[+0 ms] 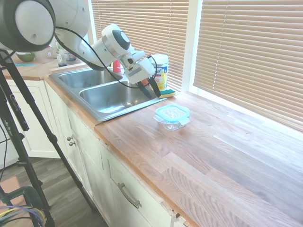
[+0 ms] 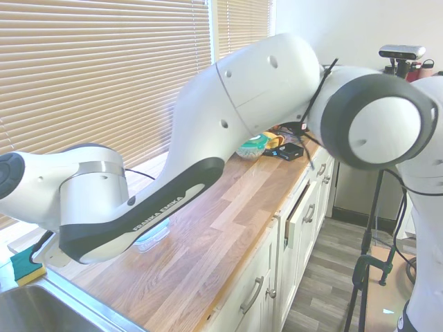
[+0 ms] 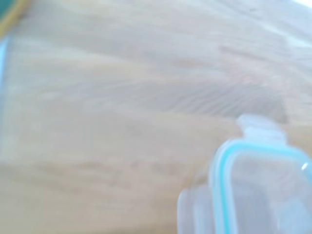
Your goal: Uncover the lid of the food container
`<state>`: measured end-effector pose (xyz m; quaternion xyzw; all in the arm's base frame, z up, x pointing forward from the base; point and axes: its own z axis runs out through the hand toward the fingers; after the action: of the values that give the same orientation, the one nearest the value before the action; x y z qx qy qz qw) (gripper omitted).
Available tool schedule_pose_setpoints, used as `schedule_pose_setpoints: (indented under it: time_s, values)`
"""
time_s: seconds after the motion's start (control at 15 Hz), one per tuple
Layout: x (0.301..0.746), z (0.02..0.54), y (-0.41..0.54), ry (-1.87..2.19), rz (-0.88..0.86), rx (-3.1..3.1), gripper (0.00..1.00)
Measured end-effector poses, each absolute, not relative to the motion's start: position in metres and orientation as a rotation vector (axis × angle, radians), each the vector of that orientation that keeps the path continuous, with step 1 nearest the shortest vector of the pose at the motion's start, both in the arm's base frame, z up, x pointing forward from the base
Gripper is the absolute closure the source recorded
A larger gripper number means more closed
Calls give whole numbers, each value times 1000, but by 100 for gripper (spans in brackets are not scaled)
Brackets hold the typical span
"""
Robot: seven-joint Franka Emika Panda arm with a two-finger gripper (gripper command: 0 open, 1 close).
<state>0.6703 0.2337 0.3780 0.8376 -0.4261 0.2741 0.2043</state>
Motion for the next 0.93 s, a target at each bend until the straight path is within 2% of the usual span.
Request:
schedule_pose_setpoints:
  time_s: [0.47,0.93]
  values:
    - [708,355,224,-1150,600,2228,0]
    - [707,333,232,-1071,484,2220,0]
